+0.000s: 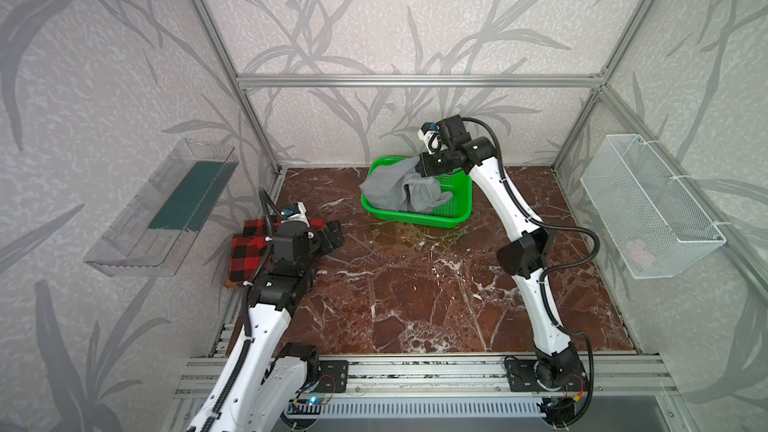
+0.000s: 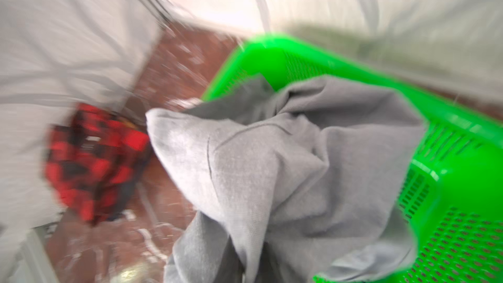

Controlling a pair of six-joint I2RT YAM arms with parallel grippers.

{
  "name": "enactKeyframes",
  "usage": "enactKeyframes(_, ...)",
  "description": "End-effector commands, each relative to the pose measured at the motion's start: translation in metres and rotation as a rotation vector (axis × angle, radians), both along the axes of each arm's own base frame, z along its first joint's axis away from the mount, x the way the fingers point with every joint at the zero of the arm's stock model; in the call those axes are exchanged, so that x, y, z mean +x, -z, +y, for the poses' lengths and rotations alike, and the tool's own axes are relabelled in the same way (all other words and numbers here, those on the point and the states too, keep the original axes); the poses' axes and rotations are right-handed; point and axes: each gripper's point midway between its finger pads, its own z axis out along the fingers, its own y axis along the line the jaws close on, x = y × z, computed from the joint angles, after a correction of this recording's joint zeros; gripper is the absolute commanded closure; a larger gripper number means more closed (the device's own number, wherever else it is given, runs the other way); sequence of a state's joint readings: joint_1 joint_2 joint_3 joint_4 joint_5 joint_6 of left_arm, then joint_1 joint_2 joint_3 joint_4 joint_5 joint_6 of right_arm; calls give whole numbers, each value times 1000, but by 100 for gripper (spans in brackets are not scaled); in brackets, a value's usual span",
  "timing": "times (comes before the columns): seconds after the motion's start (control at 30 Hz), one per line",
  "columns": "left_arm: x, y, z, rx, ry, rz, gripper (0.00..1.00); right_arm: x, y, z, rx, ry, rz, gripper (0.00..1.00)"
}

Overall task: Fold and stack the long sleeve shirts
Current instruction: 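Grasp the grey shirt with the right gripper and lift it out of the basket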

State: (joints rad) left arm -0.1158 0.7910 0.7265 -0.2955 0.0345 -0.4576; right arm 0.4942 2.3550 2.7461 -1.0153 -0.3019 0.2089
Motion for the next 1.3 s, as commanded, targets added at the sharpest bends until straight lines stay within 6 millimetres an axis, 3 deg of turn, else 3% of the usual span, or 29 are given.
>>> enactKeyframes(0.0,-5,-51,-20,-13,107,-196,1,-54,-131,3,175,-106,-228,100)
enactKeyframes(0.13,-25,-99,-31,7,170,-385,1,-116,-209,-1,272,-182,-358,100)
enactKeyframes(0.3,-52,-145,-48,47,275,-532,1,-202,-286,-4,411,-295,-488,100)
enactKeyframes(0.4,-69,-167,-59,51,347,-605,1,-250,-313,-6,482,-376,-510,100)
enactKeyframes(0.5,-87,-182,-69,62,428,-664,1,-275,-311,-7,474,-405,-491,100)
enactKeyframes(0.6,-102,-187,-81,55,511,-682,1,-282,-289,-3,429,-402,-442,100)
enactKeyframes(0.73,-112,-177,-93,20,594,-652,1,-262,-228,13,353,-333,-333,100)
enactKeyframes(1.03,-108,-138,-83,83,539,-584,1,-257,-30,78,279,-255,1,100)
enactKeyframes(1.1,-103,-128,-84,96,544,-550,1,-252,-6,79,255,-231,36,87)
enactKeyframes(1.17,-98,-118,-83,104,530,-515,1,-241,3,67,202,-179,21,68)
enactKeyframes(1.2,-94,-112,-82,104,522,-495,1,-231,4,56,178,-144,11,56)
enactKeyframes(1.27,-86,-102,-77,84,476,-463,1,-205,6,28,148,-52,3,47)
